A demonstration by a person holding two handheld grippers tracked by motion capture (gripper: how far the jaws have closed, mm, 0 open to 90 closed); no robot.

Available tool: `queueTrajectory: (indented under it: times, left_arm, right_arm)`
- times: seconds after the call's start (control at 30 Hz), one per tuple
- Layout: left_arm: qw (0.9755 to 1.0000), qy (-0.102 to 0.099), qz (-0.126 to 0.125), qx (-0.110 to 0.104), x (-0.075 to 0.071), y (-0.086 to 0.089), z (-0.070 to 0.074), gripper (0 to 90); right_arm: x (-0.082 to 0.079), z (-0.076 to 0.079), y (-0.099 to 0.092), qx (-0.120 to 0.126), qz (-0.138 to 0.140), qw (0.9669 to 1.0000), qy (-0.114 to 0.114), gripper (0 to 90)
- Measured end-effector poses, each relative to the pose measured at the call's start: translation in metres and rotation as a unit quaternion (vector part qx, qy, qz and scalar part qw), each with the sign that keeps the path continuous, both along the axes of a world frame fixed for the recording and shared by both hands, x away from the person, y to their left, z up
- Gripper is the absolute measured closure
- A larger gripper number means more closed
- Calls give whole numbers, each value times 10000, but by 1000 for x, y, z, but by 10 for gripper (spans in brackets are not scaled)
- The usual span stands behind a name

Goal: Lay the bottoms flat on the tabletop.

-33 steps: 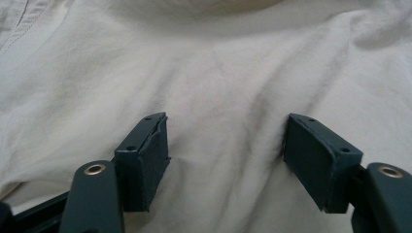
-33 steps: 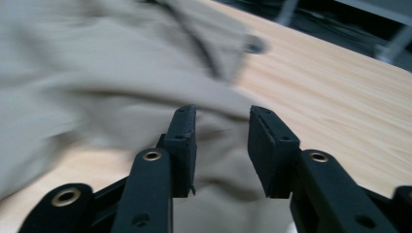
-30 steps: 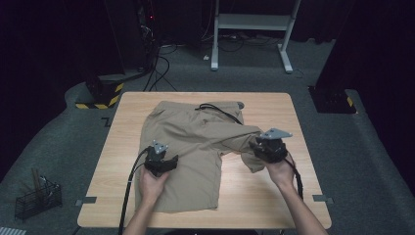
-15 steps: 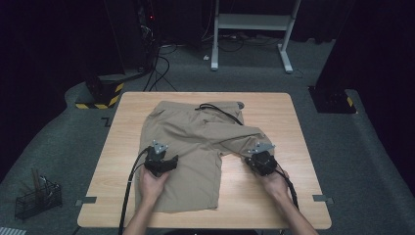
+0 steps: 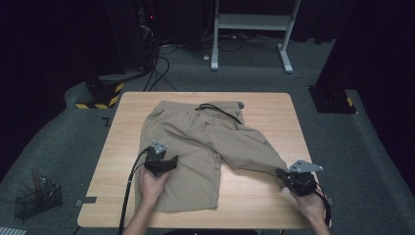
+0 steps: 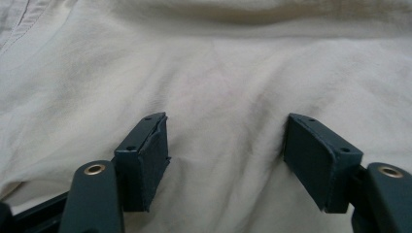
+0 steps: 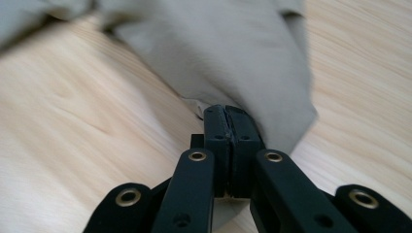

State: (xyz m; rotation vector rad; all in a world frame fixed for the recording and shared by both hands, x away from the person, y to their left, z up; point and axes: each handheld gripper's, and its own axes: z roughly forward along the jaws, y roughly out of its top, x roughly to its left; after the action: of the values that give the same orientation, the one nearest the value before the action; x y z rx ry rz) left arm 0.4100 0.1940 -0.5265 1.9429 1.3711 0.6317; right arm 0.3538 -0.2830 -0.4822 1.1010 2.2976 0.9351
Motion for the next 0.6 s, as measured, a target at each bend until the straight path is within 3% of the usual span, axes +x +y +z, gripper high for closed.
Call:
queueTrajectory:
  times: [0.13,0.17,0.23,0.3,0.4,0.5,0.6]
  left_arm:
    - [10000,1,3,1,0,0,0,325]
    - [10000,-1,5,1,0,0,0,325]
    - [10000,0,7,0,0,0,0,325]
    - [10000,-1,9,-3,0,0,0,325]
    - [10000,1,10,-4,0,0,0,325]
    - [10000,0,6,0,0,0,0,325]
    - [10000,0,6,-1,0,0,0,325]
  right_arm:
    - [11,6,-21,233,-528,9981,-202,878]
    - [14,8,-22,251,-534,9980,-227,842]
    - [19,10,-11,51,-330,9993,-138,666]
    - [16,10,8,-116,69,9995,-274,632]
    - [16,5,36,-41,449,9983,-355,592]
    - [30,-11,61,-245,548,9981,-138,496]
    - [45,-25,70,-283,572,9978,153,494]
